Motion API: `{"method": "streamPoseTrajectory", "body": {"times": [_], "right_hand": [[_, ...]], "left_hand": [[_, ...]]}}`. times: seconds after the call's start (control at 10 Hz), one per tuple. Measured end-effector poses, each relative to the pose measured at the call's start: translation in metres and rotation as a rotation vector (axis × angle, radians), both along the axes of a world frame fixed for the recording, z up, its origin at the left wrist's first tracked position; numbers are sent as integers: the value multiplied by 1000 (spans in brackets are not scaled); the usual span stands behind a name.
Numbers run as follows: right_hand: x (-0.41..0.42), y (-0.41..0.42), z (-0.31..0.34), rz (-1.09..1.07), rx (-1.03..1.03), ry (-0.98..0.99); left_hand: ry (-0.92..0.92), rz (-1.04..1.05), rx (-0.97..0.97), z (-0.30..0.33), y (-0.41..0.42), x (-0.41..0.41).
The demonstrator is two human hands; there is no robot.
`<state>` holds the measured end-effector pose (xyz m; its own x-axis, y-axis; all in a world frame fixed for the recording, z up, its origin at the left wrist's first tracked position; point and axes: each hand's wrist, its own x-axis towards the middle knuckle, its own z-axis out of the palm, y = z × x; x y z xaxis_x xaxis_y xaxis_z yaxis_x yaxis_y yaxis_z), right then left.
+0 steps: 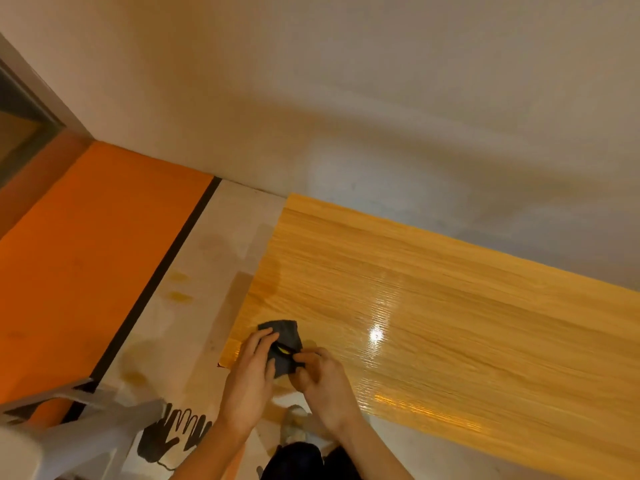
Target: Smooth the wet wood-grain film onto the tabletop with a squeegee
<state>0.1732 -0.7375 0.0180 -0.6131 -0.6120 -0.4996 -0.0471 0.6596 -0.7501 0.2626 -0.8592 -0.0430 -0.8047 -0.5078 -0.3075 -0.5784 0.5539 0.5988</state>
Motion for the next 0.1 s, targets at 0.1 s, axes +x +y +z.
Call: {"method": "streamPoseTrajectory", "body": {"times": [0.1], "right_hand": [[-10,38,18,-133,23,-75]], "left_hand": [[20,70,73,3,-5,-4]]}}
